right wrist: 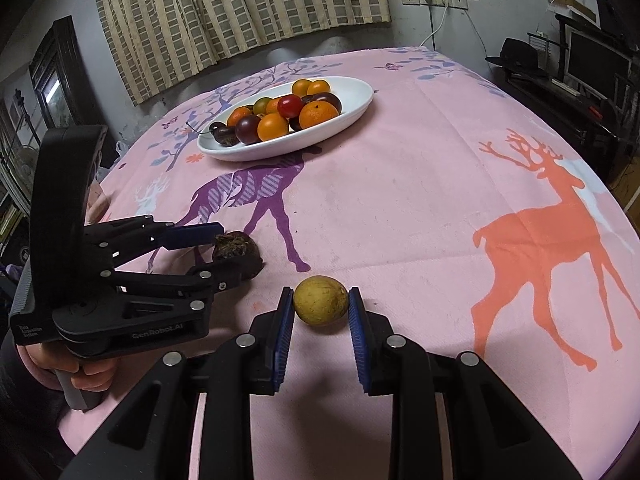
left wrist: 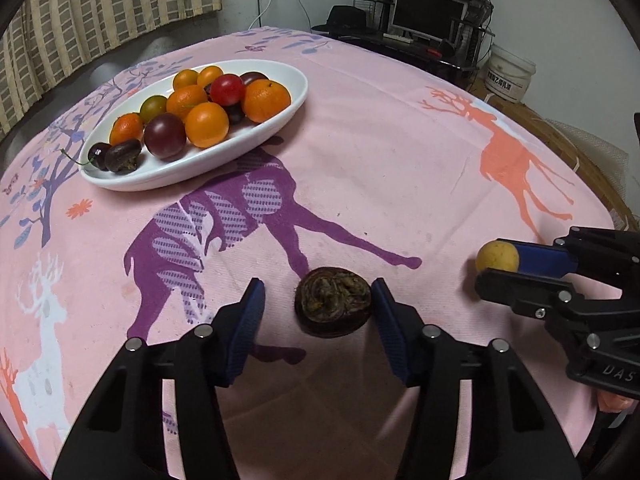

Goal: Organize fruits
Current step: 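Carry both fruits onto the white plate and open both tools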

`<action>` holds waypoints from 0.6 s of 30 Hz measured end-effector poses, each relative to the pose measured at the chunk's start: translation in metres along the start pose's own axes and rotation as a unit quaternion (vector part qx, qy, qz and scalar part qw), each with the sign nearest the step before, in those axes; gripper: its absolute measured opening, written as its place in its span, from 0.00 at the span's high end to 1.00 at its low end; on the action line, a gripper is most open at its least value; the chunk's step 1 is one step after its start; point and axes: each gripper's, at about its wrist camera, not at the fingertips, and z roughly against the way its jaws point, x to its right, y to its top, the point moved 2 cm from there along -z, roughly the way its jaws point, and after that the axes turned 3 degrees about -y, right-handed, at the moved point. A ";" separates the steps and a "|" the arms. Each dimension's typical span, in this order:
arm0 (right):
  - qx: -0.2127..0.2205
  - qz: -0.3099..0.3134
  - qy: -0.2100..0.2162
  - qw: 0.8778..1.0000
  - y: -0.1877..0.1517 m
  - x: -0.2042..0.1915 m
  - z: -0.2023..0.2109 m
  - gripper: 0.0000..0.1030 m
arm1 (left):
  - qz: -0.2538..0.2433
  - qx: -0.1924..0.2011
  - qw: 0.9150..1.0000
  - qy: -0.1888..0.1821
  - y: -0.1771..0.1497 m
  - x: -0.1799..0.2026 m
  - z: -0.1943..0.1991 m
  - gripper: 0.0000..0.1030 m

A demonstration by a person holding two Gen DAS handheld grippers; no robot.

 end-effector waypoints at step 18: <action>-0.004 0.001 -0.005 1.000 0.004 -0.001 -0.002 0.73 | -0.014 0.001 1.000 0.027 -0.004 0.010 0.010 0.64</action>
